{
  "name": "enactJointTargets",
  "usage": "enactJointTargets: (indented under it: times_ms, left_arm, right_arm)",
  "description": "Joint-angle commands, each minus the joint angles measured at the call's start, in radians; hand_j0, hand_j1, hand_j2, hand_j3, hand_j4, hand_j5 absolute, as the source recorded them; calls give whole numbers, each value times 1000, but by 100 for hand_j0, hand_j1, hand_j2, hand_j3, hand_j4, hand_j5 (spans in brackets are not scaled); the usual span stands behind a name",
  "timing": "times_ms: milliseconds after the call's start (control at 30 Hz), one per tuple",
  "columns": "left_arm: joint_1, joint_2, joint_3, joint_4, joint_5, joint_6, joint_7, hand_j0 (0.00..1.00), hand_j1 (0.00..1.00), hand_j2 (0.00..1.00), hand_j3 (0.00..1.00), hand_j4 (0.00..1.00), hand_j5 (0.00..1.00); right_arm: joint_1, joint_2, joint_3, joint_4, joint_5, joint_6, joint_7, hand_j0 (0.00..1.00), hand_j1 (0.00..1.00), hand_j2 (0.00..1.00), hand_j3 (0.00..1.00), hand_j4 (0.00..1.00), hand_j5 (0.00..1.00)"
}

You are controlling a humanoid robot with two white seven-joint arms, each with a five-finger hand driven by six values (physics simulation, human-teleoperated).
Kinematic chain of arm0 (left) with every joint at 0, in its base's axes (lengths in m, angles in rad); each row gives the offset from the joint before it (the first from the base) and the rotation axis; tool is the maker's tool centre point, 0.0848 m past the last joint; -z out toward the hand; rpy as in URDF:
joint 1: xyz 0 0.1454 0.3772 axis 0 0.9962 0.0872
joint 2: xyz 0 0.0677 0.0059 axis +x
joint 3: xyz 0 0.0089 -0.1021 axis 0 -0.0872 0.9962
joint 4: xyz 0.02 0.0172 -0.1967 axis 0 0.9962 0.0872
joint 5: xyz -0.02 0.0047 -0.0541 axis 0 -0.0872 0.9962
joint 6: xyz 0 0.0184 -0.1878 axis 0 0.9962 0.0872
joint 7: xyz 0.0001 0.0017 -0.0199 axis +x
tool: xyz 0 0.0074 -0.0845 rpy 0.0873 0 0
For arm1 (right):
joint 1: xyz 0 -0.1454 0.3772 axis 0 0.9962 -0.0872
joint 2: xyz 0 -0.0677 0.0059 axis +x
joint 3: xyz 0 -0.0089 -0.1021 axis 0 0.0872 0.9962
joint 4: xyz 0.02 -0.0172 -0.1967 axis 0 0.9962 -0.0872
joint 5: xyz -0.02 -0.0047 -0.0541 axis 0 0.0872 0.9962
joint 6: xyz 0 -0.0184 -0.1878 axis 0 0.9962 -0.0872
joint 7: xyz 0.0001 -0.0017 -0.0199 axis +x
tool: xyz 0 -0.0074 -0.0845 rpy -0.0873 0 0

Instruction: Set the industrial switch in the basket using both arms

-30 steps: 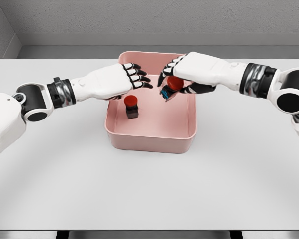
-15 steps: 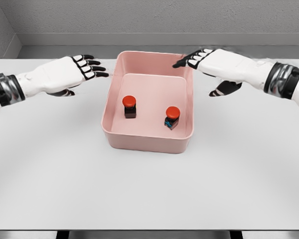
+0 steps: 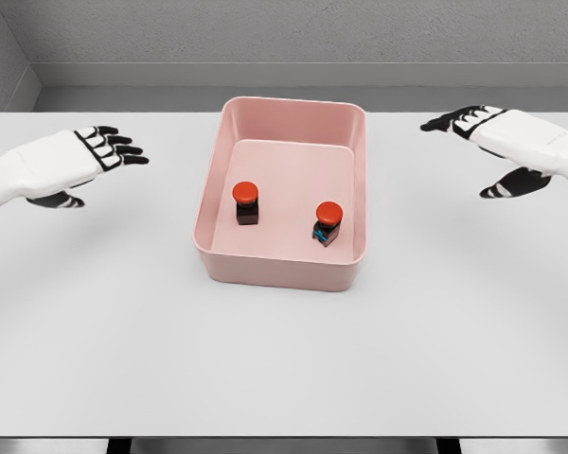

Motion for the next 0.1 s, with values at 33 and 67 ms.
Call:
enactJointTargets:
  times_ms: [33, 67]
  left_arm:
    - [1, 3, 2, 0, 7, 0, 0, 100, 100, 100, 100, 100, 100]
    - [0, 3, 2, 0, 7, 0, 0, 100, 100, 100, 100, 100, 100]
  right_arm:
    - [0, -2, -5, 11, -2, -6, 0, 100, 100, 100, 100, 100, 100]
    - [0, -2, -5, 11, -2, -6, 0, 100, 100, 100, 100, 100, 100]
